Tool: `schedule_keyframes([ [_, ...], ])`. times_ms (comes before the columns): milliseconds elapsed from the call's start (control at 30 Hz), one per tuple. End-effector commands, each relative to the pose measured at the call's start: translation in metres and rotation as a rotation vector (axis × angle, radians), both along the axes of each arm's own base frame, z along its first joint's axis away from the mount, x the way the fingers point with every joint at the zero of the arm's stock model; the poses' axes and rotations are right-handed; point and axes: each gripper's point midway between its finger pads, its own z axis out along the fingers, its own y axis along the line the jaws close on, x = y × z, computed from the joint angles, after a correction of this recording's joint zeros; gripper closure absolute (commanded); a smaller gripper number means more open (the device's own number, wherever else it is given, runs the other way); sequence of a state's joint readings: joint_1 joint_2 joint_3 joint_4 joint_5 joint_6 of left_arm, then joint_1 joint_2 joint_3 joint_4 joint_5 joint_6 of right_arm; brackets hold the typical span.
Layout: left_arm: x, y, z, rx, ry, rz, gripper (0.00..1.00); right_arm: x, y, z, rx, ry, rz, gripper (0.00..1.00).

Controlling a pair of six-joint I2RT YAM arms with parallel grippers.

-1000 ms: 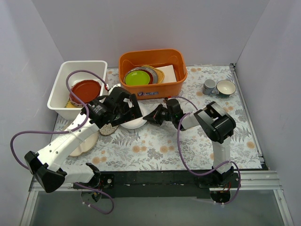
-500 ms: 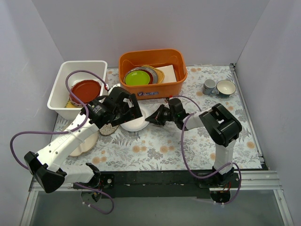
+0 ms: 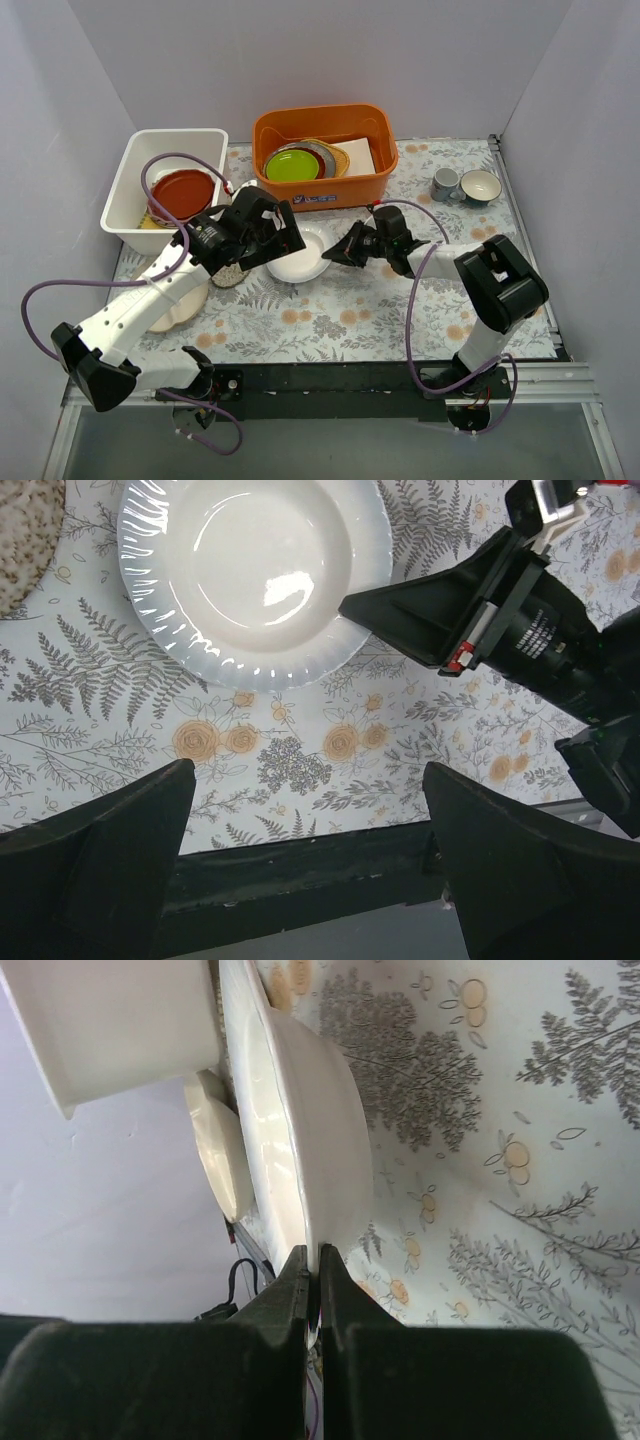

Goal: Place the plates into the plastic bin on the countertop
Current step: Pick up the plate at the center of the board.

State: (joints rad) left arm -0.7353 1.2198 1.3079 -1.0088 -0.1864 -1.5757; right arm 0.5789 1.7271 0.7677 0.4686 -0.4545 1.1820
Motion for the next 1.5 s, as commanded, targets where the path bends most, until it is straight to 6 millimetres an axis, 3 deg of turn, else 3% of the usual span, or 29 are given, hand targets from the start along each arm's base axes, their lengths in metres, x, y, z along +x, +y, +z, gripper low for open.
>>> schedule_keyframes([
  [0,-0.006,-0.001,0.006,-0.054,-0.019,0.002,0.02,0.0,0.0,0.07,0.123,-0.173,0.046,0.99],
  [167,-0.009,-0.002,0.0,-0.06,-0.002,0.002,0.02,-0.01,-0.014,0.098,0.162,-0.215,0.052,0.99],
  [467,-0.008,-0.003,-0.001,-0.071,-0.008,0.01,0.02,-0.032,-0.036,0.125,0.237,-0.244,0.033,0.99],
  [867,-0.01,-0.001,-0.005,-0.084,-0.013,0.019,0.02,-0.051,-0.037,0.165,0.371,-0.309,0.104,0.99],
  [1133,-0.009,0.0,-0.007,-0.094,-0.027,0.022,0.03,-0.062,-0.037,0.18,0.44,-0.327,0.152,0.99],
  [1333,-0.007,0.003,-0.004,-0.099,-0.045,0.042,0.16,-0.066,-0.037,0.183,0.466,-0.332,0.169,0.99],
  [1367,-0.007,0.003,-0.004,-0.098,-0.047,0.04,0.22,-0.067,-0.037,0.184,0.47,-0.33,0.17,0.99],
  [1400,-0.007,0.003,-0.005,-0.094,-0.048,0.041,0.44,-0.067,-0.037,0.183,0.47,-0.327,0.17,0.99],
  [1467,-0.008,0.005,-0.005,-0.094,-0.049,0.044,0.55,-0.069,-0.038,0.182,0.472,-0.324,0.172,0.99],
])
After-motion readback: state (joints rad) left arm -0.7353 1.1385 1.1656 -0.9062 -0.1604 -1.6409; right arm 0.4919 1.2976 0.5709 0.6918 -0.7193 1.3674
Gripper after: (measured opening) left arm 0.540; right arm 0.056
